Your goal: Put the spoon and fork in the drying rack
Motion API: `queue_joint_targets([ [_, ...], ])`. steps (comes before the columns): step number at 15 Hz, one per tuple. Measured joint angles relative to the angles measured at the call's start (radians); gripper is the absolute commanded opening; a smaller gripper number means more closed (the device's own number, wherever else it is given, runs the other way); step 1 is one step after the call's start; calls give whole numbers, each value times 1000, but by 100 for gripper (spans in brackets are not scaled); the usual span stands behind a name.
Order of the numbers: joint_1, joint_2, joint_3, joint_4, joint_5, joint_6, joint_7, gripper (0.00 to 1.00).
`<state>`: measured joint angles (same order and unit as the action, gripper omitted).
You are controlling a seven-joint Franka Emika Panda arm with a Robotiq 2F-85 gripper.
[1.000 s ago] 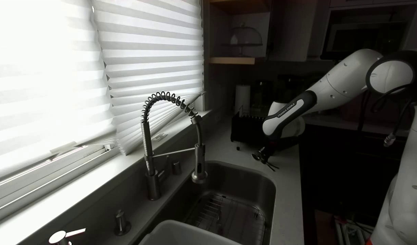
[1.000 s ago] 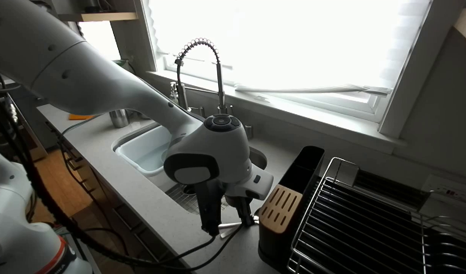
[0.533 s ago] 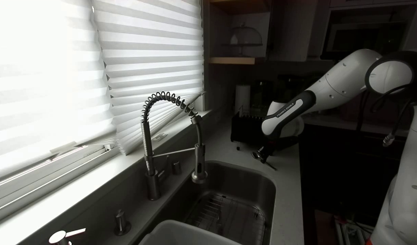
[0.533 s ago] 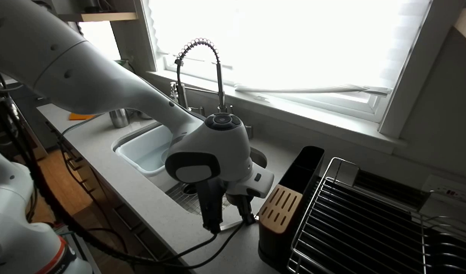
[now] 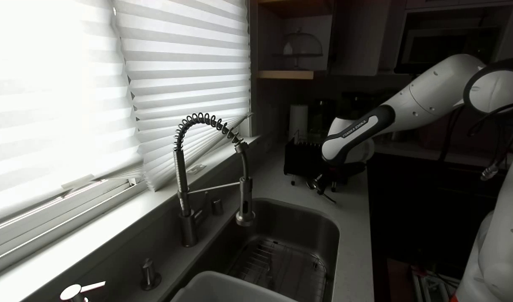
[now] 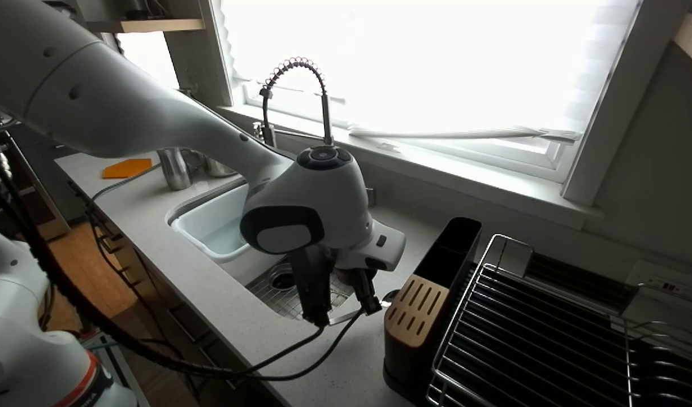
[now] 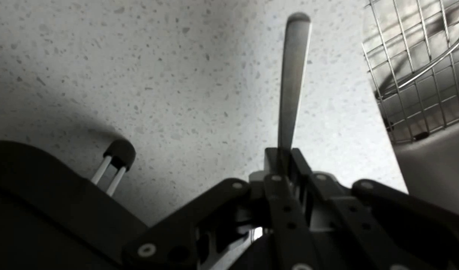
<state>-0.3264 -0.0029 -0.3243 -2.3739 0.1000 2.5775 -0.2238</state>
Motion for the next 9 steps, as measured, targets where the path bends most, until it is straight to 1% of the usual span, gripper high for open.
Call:
queue_joint_targets([
  [3,2,-54,5,27,1,-64,0,2],
  [4,5,-71,6,40,1,-85,0,8],
  [7,9,-106,9,67,1,-130,0,8],
  [9,10,-110,9,68,1,-132,0,8],
])
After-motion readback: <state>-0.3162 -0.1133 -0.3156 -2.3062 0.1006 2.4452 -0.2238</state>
